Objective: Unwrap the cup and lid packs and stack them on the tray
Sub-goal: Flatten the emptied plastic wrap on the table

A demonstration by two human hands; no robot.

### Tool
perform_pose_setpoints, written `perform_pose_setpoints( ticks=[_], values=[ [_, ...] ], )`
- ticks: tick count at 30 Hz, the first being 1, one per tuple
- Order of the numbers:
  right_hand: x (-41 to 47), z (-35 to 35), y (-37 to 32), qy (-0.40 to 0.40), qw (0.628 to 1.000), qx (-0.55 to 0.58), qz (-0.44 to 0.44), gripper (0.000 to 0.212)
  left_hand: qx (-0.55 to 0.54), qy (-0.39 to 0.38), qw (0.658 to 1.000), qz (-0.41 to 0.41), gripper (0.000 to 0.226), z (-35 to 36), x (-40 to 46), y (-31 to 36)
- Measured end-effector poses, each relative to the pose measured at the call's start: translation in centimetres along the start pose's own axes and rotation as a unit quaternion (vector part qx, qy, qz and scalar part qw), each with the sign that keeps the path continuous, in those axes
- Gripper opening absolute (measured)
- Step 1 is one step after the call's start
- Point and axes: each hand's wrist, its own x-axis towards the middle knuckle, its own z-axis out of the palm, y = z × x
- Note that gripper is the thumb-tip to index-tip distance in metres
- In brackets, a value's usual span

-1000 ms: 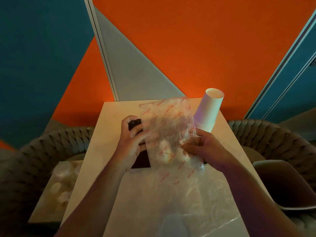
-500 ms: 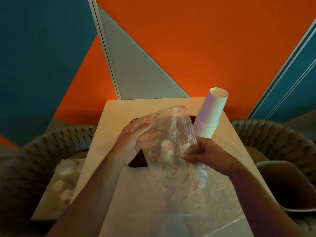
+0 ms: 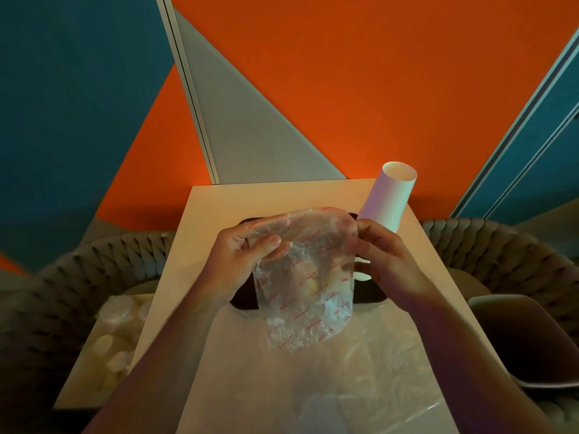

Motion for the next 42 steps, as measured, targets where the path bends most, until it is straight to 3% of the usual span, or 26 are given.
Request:
perform_pose_setpoints(
  ticks=[5,11,15,19,24,27,30,40,42],
  values=[
    [0.3,-0.2,0.0,-0.004,0.999,0.020,0.027,0.051,0.009,-0.011,1.000,0.008,0.028,-0.8,-0.4,0.1],
    [0.0,0.1,0.4,-0.051,0.997,-0.005,0.062,0.062,0.035,-0.029,0.999,0.019,0.030,-1.3,-0.6,0.3],
    [0.3,0.5,0.0,-0.077,0.994,0.040,0.065,0.077,0.098,-0.038,0.994,0.005,0.028,-1.4,-0.6,0.0],
    [0.7,0.8,-0.3,-0.077,0.991,0.087,0.064,0.063,0.107,-0.040,0.993,-0.001,0.030,-1.2,-0.7,0.1],
    [0.5,1.3,-0.5,-0.054,0.994,0.083,0.056,0.029,0.091,-0.039,0.995,0.008,0.033,-1.3,-1.1,0.4],
    [0.4,1.4,-0.5,-0.076,0.993,0.054,0.071,0.046,0.099,-0.039,0.994,-0.006,0.036,-1.3,-1.2,0.2],
    [0.5,1.6,-0.9,-0.109,0.992,0.001,0.068,0.028,0.112,-0.041,0.993,-0.009,0.037,-1.0,-1.3,0.0],
    [0.3,1.3,-2.0,-0.050,0.994,0.051,0.078,0.043,0.053,-0.023,0.998,0.008,0.037,-1.7,-2.3,0.1],
    [0.3,1.5,-2.4,-0.031,0.991,0.078,0.104,0.037,0.066,-0.027,0.997,0.010,0.036,-1.8,-2.6,0.2]
  ],
)
